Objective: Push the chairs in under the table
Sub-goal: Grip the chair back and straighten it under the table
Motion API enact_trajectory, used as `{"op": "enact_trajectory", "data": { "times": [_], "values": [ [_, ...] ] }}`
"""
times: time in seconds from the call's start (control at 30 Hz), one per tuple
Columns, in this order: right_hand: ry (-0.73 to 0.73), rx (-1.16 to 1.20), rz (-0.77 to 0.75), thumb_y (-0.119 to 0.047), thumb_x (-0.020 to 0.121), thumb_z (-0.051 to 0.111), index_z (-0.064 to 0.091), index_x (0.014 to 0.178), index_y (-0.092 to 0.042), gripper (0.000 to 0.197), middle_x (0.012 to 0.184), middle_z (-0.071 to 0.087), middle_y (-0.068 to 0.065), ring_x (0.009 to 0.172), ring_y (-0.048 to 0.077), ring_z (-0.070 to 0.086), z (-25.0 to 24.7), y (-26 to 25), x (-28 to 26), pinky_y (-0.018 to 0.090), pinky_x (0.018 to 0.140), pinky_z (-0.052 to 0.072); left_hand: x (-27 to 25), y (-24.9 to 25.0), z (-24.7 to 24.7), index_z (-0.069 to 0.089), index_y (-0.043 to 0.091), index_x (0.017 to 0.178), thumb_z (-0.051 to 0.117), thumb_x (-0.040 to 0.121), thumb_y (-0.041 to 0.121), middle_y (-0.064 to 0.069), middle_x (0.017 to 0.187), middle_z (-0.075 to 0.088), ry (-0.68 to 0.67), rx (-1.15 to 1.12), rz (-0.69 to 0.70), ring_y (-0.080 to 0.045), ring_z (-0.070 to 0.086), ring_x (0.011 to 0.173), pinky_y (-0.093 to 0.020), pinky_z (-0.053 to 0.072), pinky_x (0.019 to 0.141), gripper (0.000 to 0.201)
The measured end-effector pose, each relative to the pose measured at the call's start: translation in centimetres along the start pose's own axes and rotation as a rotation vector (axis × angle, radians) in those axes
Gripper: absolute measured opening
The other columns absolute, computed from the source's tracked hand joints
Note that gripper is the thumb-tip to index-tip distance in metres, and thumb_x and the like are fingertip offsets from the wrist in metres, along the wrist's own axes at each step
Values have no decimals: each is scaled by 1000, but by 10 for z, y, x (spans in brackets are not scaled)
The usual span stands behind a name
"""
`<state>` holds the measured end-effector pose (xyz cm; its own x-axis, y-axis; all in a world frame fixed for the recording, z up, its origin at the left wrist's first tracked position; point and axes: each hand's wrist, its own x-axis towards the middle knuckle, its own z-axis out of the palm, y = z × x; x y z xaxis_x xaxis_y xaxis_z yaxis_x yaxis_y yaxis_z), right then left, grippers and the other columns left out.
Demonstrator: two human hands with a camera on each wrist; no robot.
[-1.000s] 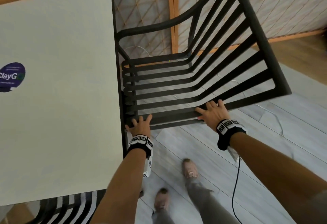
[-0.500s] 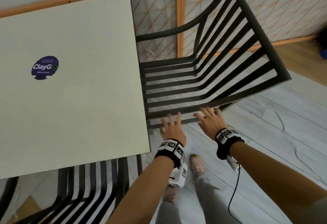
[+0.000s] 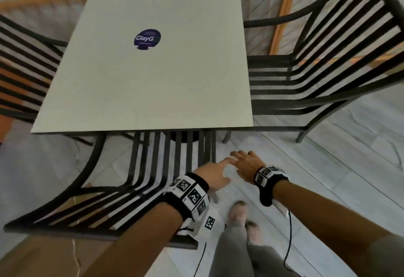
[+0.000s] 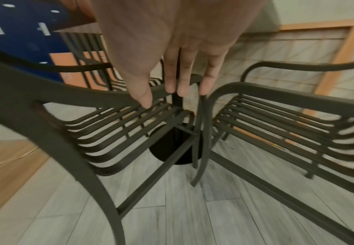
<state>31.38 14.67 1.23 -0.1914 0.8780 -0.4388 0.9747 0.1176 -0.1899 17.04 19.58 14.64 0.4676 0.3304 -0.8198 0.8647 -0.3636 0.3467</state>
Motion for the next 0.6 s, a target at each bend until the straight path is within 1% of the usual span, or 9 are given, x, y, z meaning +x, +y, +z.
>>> {"op": "enact_trajectory", "data": {
  "times": [0.1,0.17,0.23,0.3,0.37,0.43,0.47,0.53,0.6],
  "values": [
    [-23,-40,-112,0,86,49,23,143,-32,71,152,29,9,131,32,37,7,-33,9,49,99,38,-44,-46,0,29,22,149,54,89,51,-9,149,44,-118,17,-115,-27,45,133,-36,38,110,71],
    [-36,-62,-152,7,82,51,19,144,-35,81,154,25,10,134,32,33,12,-47,12,50,100,38,-70,-80,-1,25,26,150,62,78,61,-2,156,34,-191,7,-243,-23,36,141,-39,29,117,89],
    [-41,-75,-172,10,80,51,16,144,-37,86,156,20,10,138,31,28,17,-59,12,50,102,37,-96,-119,4,27,28,149,71,71,59,1,155,36,-229,-5,-329,-22,35,141,-38,28,117,96],
    [-43,-90,-175,8,82,51,17,144,-37,84,157,16,10,141,30,23,20,-69,12,51,105,35,-119,-152,11,36,31,144,78,61,57,6,149,40,-221,86,-388,-23,39,138,-38,31,114,97],
    [-40,-106,-177,4,84,52,21,144,-36,79,158,15,8,144,29,17,23,-78,15,51,108,30,-135,-178,20,38,35,142,83,55,54,9,149,38,-201,159,-448,-24,36,140,-41,31,114,100],
    [-58,-119,-169,3,83,55,26,142,-31,74,158,14,9,145,29,11,25,-89,20,53,112,26,-141,-202,34,34,38,143,85,62,37,7,151,37,-152,99,-459,-23,35,139,-40,31,114,96],
    [-78,-132,-164,2,83,56,29,141,-28,70,158,15,10,146,29,8,25,-95,23,54,114,23,-142,-212,39,35,45,140,84,65,31,8,148,40,-101,48,-427,-22,39,136,-40,33,113,91],
    [-106,-161,-144,-4,87,54,35,138,-23,57,155,20,11,146,29,7,27,-106,30,55,114,22,-141,-233,48,36,66,125,79,69,33,11,141,50,8,2,-347,-17,48,127,-44,36,111,78],
    [-102,-170,-94,-10,91,50,43,134,-22,45,151,29,11,145,29,10,32,-115,37,55,113,24,-137,-246,54,37,66,126,73,75,31,18,129,58,43,-19,-302,-12,50,122,-49,32,113,71]
  ]
}}
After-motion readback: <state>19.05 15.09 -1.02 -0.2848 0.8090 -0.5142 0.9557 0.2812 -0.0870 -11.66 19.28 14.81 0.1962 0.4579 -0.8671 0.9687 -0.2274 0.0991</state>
